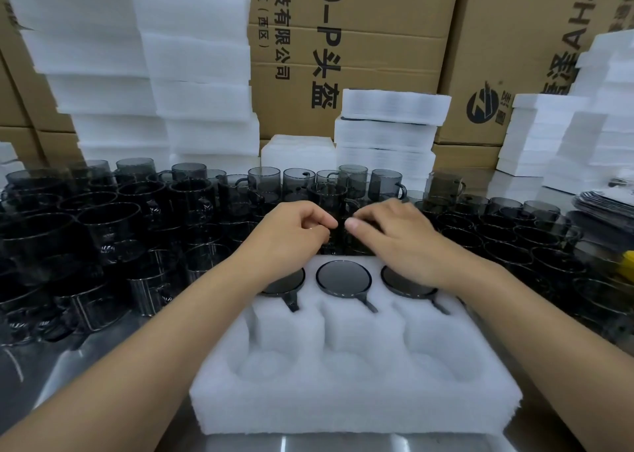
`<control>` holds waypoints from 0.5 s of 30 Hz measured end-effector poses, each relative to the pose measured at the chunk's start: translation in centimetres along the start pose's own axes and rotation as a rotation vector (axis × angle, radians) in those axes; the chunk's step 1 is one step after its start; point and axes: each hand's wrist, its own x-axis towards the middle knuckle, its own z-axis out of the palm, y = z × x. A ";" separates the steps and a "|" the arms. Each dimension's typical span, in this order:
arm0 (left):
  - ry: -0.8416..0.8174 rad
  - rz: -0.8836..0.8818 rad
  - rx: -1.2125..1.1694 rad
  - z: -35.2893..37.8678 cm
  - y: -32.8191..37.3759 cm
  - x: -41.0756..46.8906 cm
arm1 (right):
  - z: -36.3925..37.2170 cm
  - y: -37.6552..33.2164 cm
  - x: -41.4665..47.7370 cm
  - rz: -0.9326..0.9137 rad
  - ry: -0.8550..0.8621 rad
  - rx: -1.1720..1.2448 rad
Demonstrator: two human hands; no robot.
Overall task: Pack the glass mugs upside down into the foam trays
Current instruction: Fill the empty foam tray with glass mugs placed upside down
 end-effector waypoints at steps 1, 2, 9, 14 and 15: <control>-0.002 -0.003 0.001 0.0 0.0 0.0 | -0.4 0.2 0.1 0.005 0.068 0.033; -0.006 -0.005 0.004 0.0 -0.1 0.0 | -0.8 0.5 0.2 0.011 0.122 0.059; -0.025 -0.012 0.036 0.0 -0.2 0.1 | -3.1 5.9 3.7 0.279 0.302 0.009; -0.034 -0.015 0.026 -0.1 -0.2 0.1 | -3.6 9.3 7.2 0.460 0.131 -0.097; -0.035 -0.012 0.028 -0.1 -0.2 0.1 | -3.6 9.8 7.6 0.495 0.108 -0.101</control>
